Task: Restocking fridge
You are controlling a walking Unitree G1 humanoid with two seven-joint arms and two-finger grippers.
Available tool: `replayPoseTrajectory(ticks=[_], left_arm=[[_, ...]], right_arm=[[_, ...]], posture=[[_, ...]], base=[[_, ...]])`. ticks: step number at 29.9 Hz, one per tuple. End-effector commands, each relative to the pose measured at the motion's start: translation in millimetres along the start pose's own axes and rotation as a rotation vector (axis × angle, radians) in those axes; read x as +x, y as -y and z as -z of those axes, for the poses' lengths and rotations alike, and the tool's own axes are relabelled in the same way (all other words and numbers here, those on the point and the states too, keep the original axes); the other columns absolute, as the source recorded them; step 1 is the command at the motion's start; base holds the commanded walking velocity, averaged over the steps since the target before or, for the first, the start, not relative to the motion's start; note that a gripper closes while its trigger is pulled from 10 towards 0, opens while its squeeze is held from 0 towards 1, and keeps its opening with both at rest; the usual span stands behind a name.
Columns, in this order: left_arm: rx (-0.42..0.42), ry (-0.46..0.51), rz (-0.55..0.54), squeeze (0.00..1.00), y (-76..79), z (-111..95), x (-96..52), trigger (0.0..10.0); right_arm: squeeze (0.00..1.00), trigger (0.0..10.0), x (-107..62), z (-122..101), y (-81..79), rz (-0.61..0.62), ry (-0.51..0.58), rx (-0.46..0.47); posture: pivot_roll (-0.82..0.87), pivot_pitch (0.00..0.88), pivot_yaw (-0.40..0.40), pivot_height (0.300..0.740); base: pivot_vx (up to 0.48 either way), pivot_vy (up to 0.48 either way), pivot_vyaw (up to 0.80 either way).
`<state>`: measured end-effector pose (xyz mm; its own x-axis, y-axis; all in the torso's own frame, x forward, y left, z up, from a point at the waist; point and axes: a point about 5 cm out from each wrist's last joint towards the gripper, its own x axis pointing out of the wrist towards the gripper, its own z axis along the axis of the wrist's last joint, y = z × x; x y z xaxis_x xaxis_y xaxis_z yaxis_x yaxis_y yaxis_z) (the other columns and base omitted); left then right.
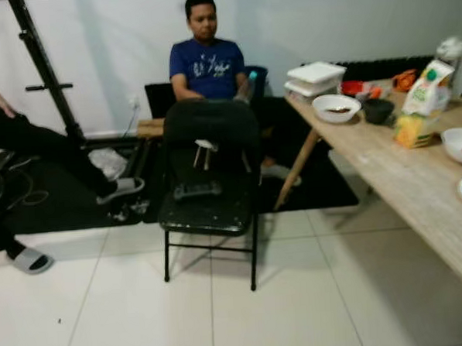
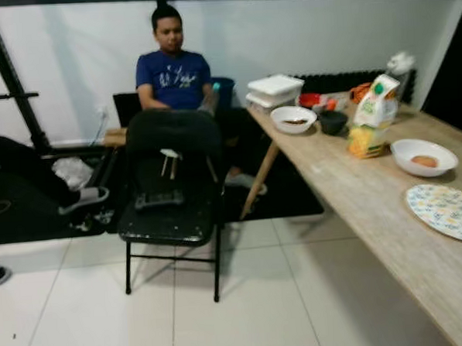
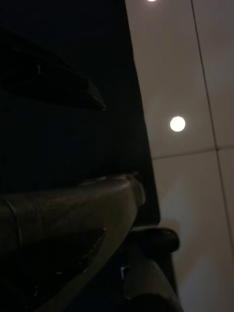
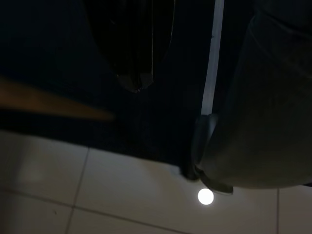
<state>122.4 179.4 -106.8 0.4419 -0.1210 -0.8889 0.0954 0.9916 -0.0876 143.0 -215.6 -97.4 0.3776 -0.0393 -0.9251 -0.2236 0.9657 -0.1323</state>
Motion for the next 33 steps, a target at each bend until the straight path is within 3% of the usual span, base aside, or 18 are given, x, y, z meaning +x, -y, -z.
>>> replayPoseTrajectory(ticks=[1, 7, 26, 33], left_arm=[[0.002, -0.024, 0.006, 0.00, 2.4, 6.0, -0.4, 10.0], [0.000, -0.023, 0.005, 0.00, 2.6, 6.0, -0.4, 10.0], [-0.006, -0.022, 0.007, 0.00, 3.8, 6.0, -0.1, 10.0], [-0.003, -0.022, 0.008, 0.00, 3.8, 5.1, 0.1, 10.0]], right_arm=[[0.00, 10.0, -0.3, -1.8, 3.8, 0.013, 0.004, 0.013], [0.00, 10.0, -0.5, -0.7, 4.4, 0.016, -0.001, 0.014], [0.00, 10.0, -0.2, -1.5, 3.2, 0.010, -0.001, 0.020], [0.00, 10.0, -0.1, -3.3, 3.0, 0.013, 0.009, 0.024]], posture=[[-0.08, 0.000, 0.021, 0.740], [-0.08, 0.000, 0.021, 0.740], [-0.08, 0.000, 0.017, 0.740], [-0.08, 0.000, 0.021, 0.740]], base=[[0.262, 0.000, 0.00], [0.264, 0.000, 0.00], [0.262, 0.000, -0.74], [0.262, 0.000, 0.00]])
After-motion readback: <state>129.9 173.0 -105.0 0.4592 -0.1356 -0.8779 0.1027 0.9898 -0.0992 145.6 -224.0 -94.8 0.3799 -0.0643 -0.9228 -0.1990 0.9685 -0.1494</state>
